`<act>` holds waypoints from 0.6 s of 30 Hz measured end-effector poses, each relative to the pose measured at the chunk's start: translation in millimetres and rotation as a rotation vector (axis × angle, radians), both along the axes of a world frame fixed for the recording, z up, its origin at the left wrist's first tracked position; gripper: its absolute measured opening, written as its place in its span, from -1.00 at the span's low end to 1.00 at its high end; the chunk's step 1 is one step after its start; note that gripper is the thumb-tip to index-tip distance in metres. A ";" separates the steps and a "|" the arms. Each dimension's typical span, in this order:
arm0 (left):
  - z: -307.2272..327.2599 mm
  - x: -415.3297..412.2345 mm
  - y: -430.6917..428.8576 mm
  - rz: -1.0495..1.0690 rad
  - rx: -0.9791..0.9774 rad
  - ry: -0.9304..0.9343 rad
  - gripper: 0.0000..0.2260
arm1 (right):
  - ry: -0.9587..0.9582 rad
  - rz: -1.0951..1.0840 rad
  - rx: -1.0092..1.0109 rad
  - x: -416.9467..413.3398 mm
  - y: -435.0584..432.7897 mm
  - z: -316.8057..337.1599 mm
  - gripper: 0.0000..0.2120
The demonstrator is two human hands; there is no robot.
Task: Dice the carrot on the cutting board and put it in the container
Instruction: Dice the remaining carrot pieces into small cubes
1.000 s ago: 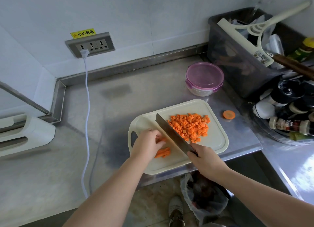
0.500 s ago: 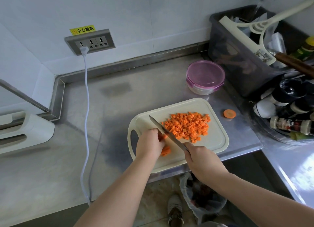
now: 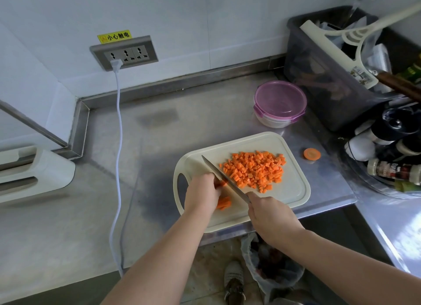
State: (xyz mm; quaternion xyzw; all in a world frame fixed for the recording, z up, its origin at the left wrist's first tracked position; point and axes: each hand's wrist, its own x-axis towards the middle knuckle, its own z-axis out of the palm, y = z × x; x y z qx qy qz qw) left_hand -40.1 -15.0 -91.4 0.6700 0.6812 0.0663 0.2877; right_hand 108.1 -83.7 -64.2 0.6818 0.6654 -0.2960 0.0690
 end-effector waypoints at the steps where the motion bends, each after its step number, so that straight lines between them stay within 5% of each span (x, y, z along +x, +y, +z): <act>1: 0.2 0.0 0.0 0.004 0.004 -0.001 -0.90 | 0.003 -0.006 -0.024 -0.5 1.3 0.1 -0.70; 18: -0.6 -2.3 -6.7 0.092 0.020 -0.117 -0.88 | 0.077 -0.032 0.060 7.2 -1.8 7.1 -0.74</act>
